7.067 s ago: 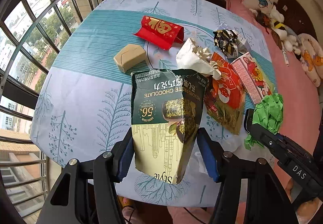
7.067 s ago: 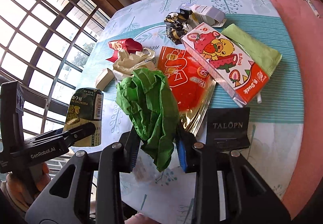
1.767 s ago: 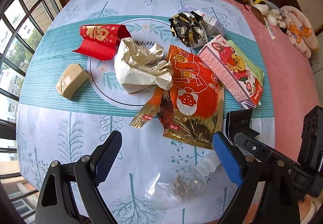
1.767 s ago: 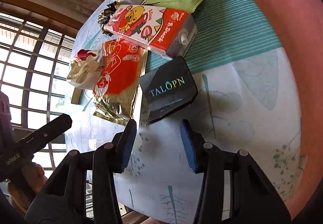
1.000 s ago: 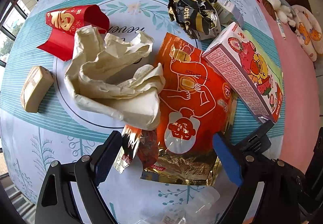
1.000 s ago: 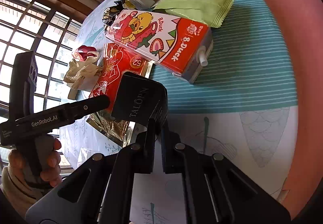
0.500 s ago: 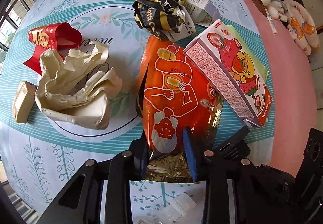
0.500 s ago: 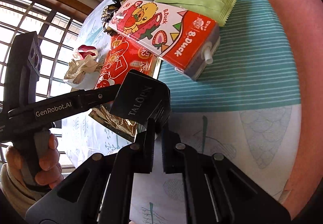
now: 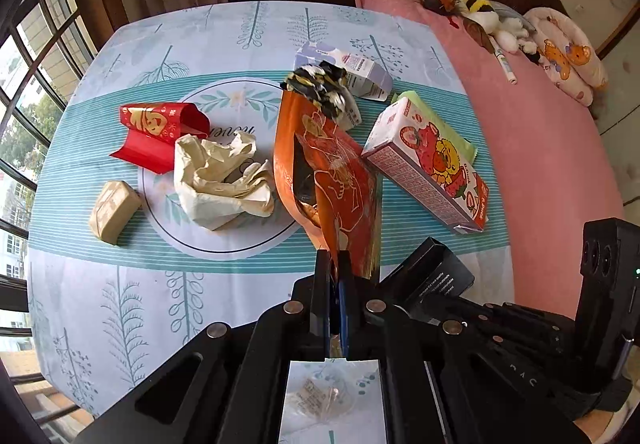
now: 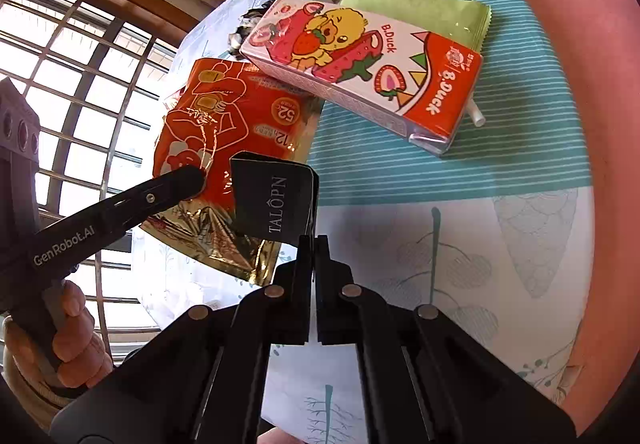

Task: Collect trash
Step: 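Carry the TALOPN box and orange snack bag over the trash bin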

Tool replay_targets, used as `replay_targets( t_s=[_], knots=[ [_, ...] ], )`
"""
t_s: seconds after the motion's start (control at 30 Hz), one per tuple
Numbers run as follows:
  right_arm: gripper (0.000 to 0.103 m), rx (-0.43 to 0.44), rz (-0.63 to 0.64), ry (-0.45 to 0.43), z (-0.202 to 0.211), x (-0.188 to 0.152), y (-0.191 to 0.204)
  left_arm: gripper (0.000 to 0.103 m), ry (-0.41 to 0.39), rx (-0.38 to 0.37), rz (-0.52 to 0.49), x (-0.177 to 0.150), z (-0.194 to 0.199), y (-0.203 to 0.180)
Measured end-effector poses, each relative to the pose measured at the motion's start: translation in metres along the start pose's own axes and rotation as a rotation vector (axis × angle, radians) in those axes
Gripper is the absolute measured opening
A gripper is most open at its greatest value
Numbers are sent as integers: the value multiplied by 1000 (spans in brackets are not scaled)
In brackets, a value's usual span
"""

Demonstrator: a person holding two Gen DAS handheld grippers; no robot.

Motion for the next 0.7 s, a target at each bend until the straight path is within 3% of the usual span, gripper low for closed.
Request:
replay_targets(
  t_s=[0.23,0.4,0.7],
  knots=[
    [0,-6,10,-72,34,-25,32,2,-77,1,-47,-34,61,21],
    [0,-24,-3,-131,54,-54,57,2,-104,-4,-103,-76,100,44],
    [0,-64,-66,-226,63,-140,108,2,-129,-39,-265,-171,145,82]
  ],
)
Point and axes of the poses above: each gripper's, at about its wrist camera, not at the fingertips, and z roughly against the way its jaws point, y to its left, x to its top, the point moved 6 cm from there along -z, roughly the way its jaws point, and after that the axes turned 8 degrees about y, right-handed, at the moved point
